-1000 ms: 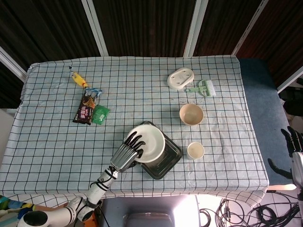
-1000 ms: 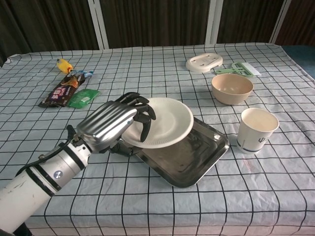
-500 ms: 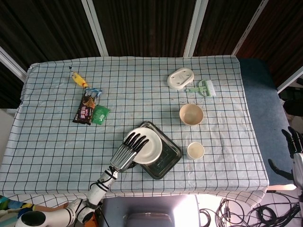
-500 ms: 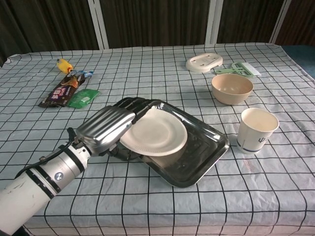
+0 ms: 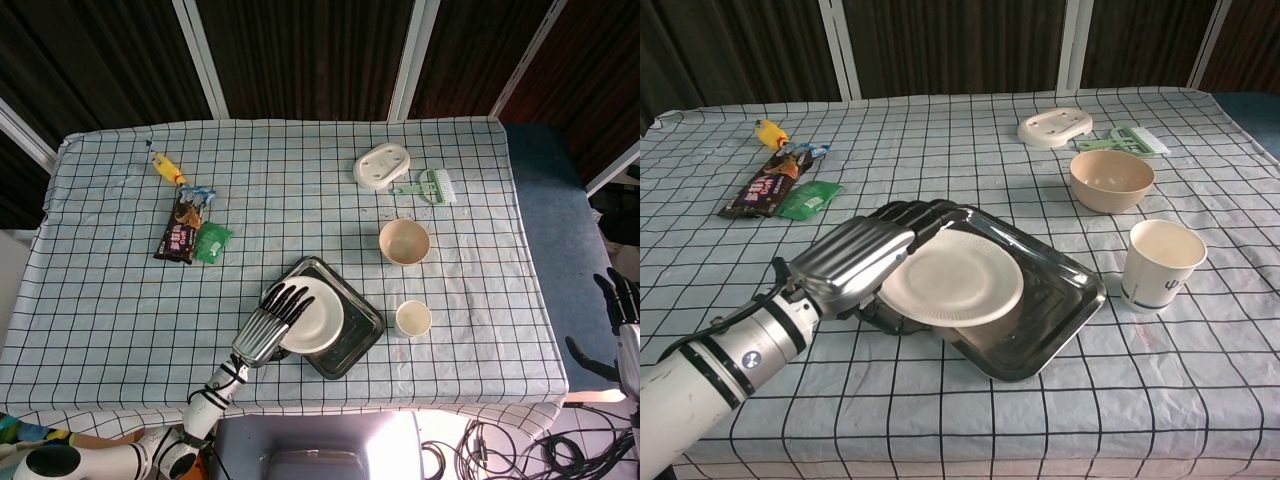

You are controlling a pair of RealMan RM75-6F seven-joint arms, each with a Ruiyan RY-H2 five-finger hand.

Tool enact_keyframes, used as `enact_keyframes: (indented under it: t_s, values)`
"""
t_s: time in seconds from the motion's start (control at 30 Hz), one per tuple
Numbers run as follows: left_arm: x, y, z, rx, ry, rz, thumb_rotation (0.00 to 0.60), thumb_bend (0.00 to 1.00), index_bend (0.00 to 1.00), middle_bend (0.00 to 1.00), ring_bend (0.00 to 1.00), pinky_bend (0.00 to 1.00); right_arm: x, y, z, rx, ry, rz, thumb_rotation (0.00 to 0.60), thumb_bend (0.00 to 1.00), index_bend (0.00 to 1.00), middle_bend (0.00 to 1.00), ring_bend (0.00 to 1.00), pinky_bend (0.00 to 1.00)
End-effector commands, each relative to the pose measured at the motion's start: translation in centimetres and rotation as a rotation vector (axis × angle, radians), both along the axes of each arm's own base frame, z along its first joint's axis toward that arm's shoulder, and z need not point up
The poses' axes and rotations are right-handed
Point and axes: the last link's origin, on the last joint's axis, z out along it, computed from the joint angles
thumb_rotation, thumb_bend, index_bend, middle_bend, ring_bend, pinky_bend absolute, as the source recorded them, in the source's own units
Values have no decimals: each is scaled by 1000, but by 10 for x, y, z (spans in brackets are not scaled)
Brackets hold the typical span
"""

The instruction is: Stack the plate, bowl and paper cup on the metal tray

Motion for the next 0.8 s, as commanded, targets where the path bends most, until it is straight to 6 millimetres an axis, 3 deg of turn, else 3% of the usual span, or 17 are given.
enact_keyframes:
  t_s: [0.03, 0.3, 0.5, 0.8]
  values:
    - [0, 6, 0, -4, 59, 38, 600, 224, 0, 0, 0, 62, 0, 1, 0, 1, -1, 2, 600, 189, 0, 0, 0, 0]
    - [7, 11, 12, -36, 138, 42, 600, 365, 0, 0, 0, 20, 0, 1, 1, 3, -4, 7, 600, 189, 0, 0, 0, 0]
    - [13, 5, 13, -35, 200, -7, 600, 381, 0, 0, 0, 1, 1, 1, 1, 2, -6, 12, 600, 189, 0, 0, 0, 0]
    - [18, 8, 17, 104, 286, -81, 600, 336, 0, 0, 0, 0, 1, 1, 2, 10, -9, 18, 600, 189, 0, 0, 0, 0]
